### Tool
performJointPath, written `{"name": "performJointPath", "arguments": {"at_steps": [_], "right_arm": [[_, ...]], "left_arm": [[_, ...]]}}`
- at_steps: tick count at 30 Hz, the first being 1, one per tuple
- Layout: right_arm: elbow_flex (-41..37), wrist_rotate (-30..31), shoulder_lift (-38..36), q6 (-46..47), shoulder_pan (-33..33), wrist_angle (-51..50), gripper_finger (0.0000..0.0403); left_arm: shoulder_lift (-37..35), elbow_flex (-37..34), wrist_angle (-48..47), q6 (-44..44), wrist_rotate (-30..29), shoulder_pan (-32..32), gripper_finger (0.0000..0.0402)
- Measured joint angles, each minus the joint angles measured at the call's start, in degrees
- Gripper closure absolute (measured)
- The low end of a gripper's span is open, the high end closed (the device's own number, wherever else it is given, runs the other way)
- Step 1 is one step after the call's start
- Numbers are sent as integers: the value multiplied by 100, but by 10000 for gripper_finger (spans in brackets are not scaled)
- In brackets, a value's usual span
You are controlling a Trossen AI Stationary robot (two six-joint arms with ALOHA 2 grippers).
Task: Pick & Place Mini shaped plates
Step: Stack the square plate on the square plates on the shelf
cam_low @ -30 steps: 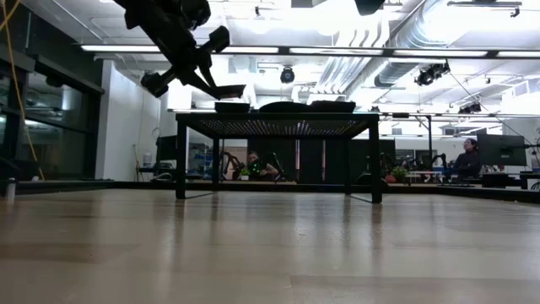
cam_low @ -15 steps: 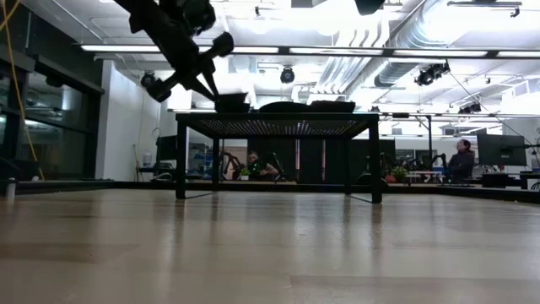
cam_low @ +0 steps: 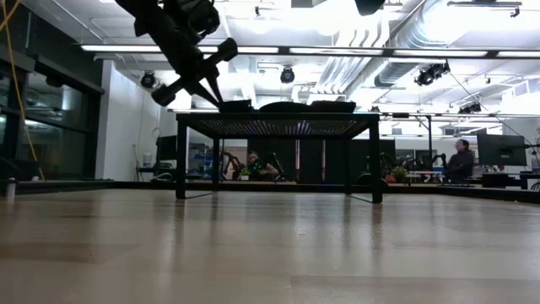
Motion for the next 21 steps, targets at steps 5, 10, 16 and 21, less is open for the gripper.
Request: {"name": "performJointPath", "arguments": {"at_steps": [5, 10, 16, 21], "right_arm": [[0, 0, 0, -3, 2, -7, 300], [0, -2, 0, 1, 2, -33, 300], [0, -2, 0, 1, 0, -42, 300], [0, -42, 0, 2, 0, -42, 300]], "left_arm": [[4, 0, 113, -8, -3, 0, 399], [4, -2, 118, -45, -12, 0, 399], [4, -2, 120, -90, -31, 0, 399], [4, -2, 119, -356, -44, 0, 399]]}}
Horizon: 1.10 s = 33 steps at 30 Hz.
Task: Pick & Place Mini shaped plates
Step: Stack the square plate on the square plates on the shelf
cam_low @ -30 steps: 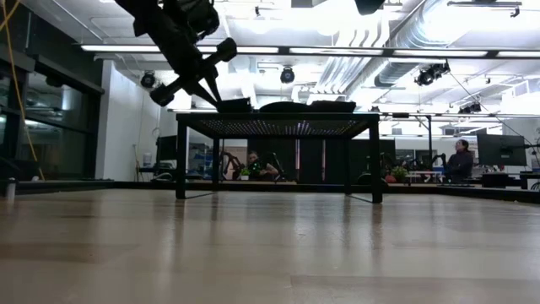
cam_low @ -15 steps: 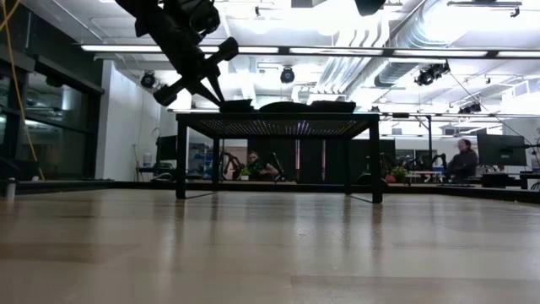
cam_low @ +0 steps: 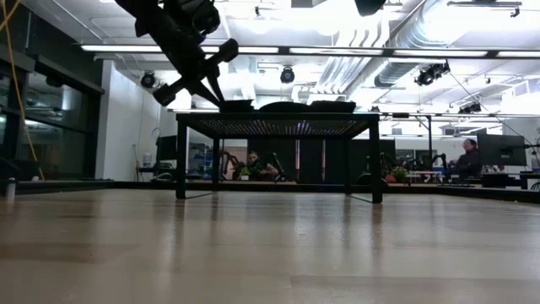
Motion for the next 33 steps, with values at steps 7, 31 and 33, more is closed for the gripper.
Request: {"name": "performJointPath", "arguments": {"at_steps": [7, 31, 33], "right_arm": [[0, -6, 0, 1, 1, 0, 300], [0, -172, 0, 101, 0, -44, 300], [0, -172, 0, 99, 2, -44, 300]], "left_arm": [[0, 0, 4, -199, 0, 0, 399], [-62, -2, -24, -231, -414, 2, 304], [-76, -2, -6, -264, -464, 4, 304]]}}
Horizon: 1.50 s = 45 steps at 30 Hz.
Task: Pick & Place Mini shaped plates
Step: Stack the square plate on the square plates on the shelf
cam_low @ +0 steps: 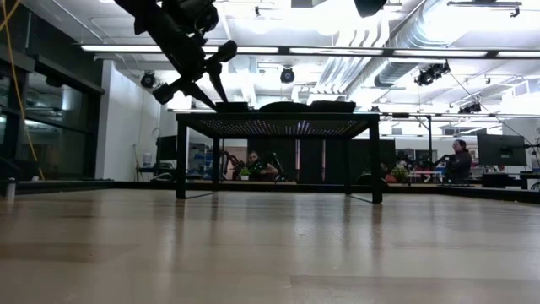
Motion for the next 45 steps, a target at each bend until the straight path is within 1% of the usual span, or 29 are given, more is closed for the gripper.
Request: {"name": "performJointPath", "arguments": {"at_steps": [7, 23, 40, 45], "right_arm": [[0, 0, 0, -2, -2, 44, 300], [0, -2, 0, -15, -2, 44, 300], [0, -2, 0, -14, 0, 2, 300], [0, -4, 0, -15, -2, 2, 300]], "left_arm": [[-33, 0, 49, -12, 266, -4, 304], [-36, 0, -34, -33, 246, -4, 304], [-280, -2, -161, -62, 203, -43, 304], [-275, -2, -219, -242, 188, -41, 304]]}}
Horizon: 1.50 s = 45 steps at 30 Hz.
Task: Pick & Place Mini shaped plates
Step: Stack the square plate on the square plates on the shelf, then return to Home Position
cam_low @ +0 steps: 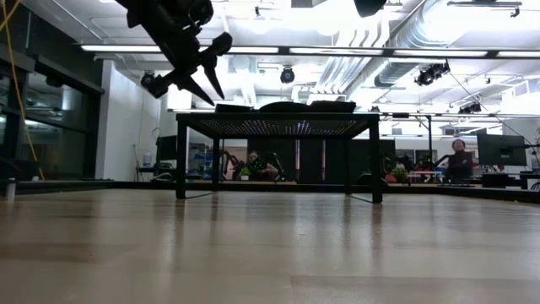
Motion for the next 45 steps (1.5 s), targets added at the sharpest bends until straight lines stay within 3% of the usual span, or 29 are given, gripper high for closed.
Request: {"name": "performJointPath", "arguments": {"at_steps": [4, 10, 19, 21, 24, 30, 37, 41, 45], "right_arm": [[0, 0, 0, 0, 1, 0, 300], [0, -2, 0, 0, 2, -2, 300], [0, 214, -16, -74, 2, -75, 300], [0, 291, -67, -107, 2, -211, 300], [0, 429, -256, -18, 29, -506, 300], [0, 1066, -819, 208, 326, -1387, 300], [-60, 2776, -1371, 829, 1020, -2538, 300], [-824, 3606, -1707, 1191, 1343, -2113, 300], [-1903, 3966, -2247, 1219, 1472, -805, 300]], "left_arm": [[0, 0, -180, 10, -72, 0, 304], [-109, 0, -465, -156, -722, -90, 304], [-710, 0, -787, -2491, -1856, -747, 305], [-888, 0, -846, -3047, -1746, -829, 305], [-1206, -80, -789, -3883, -1028, -852, 317], [-2112, -977, -325, -4431, -700, -850, 393], [-3433, -2079, 586, -5158, -522, -852, 399], [-4113, -2623, 1203, -5602, -287, -852, 400], [-4547, -3111, 1727, -6305, -355, -852, 401]]}}
